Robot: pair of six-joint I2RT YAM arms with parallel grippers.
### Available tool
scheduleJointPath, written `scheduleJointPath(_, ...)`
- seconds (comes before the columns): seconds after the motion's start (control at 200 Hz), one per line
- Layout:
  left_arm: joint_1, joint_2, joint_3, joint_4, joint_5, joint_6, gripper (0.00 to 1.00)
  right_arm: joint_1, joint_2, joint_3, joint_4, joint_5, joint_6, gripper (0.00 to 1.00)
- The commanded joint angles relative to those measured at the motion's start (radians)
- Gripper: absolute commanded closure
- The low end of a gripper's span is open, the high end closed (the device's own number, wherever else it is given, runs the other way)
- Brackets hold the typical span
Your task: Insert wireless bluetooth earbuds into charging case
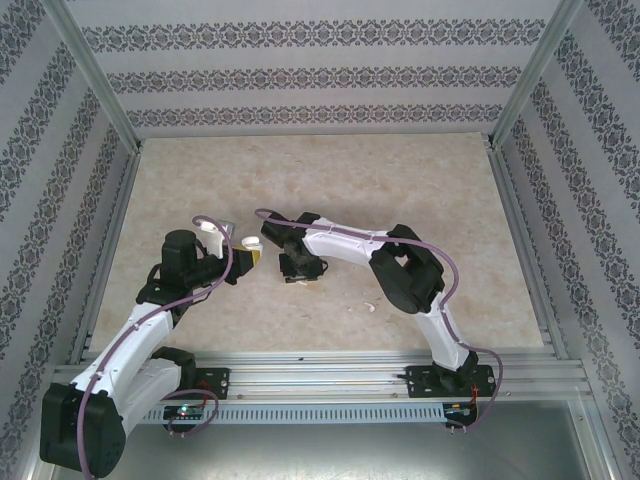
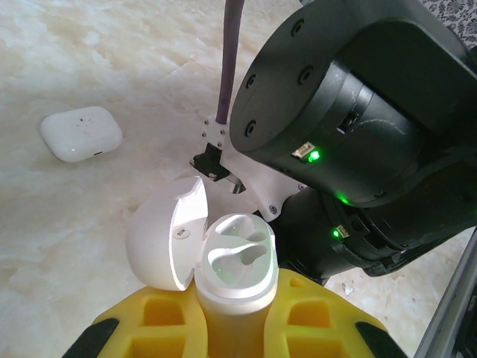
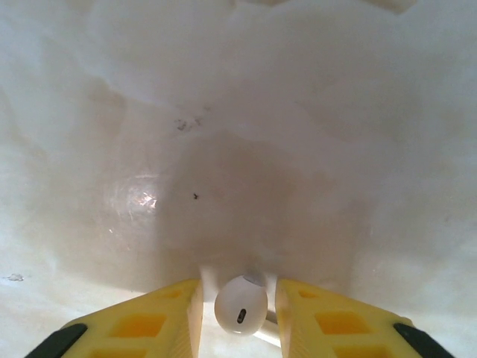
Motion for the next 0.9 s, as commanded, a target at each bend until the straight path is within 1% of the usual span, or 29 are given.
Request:
scheduleJointPath(0.0,-0.007,-0.019,-0.001,-0.008,0.021,-0.015,1.0,0.0,0.01,-0.032,-0.045,0.012,-0.035,0.69)
scheduleJointPath(0.1,-0.006,-0.025,0.018,-0.048,0.03,-0.003,1.0,0.0,0.021,-0.034,-0.046,0.015,-0.047,0.72)
scheduleJointPath(0.19,-0.007,-0.041,0.034,-0.096,0.025,0.024,1.0,-0.001,0.033,-0.014,-0.049,0.011,-0.057,0.77)
scheduleJointPath(0.26,-0.006,-0.057,0.025,-0.084,0.037,0.03,1.0,-0.002,0.031,-0.002,-0.049,0.012,-0.061,0.79)
scheduleJointPath(0.3,-0.006,-0.064,0.009,-0.041,0.058,0.024,1.0,-0.002,0.021,-0.003,-0.044,0.016,-0.061,0.8)
scheduleJointPath(0.395,-0.006,-0.052,-0.036,0.113,0.143,-0.037,1.0,-0.009,-0.012,-0.023,-0.032,0.031,-0.06,0.81)
scheduleJointPath(0.515,-0.006,-0.028,-0.06,0.245,0.192,-0.08,1.0,-0.028,-0.079,-0.069,-0.009,0.04,-0.058,0.83)
scheduleJointPath(0.704,-0.007,-0.021,-0.096,0.435,0.213,-0.102,1.0,-0.076,-0.291,-0.22,0.125,0.03,-0.021,0.83)
scheduleJointPath(0.814,-0.017,0.05,-0.095,0.567,0.252,-0.095,1.0,-0.083,-0.408,-0.26,0.137,0.064,-0.037,0.83)
scheduleJointPath(0.894,-0.055,0.107,-0.072,0.658,0.247,-0.091,1.0,-0.087,-0.502,-0.291,0.142,0.088,-0.039,0.84)
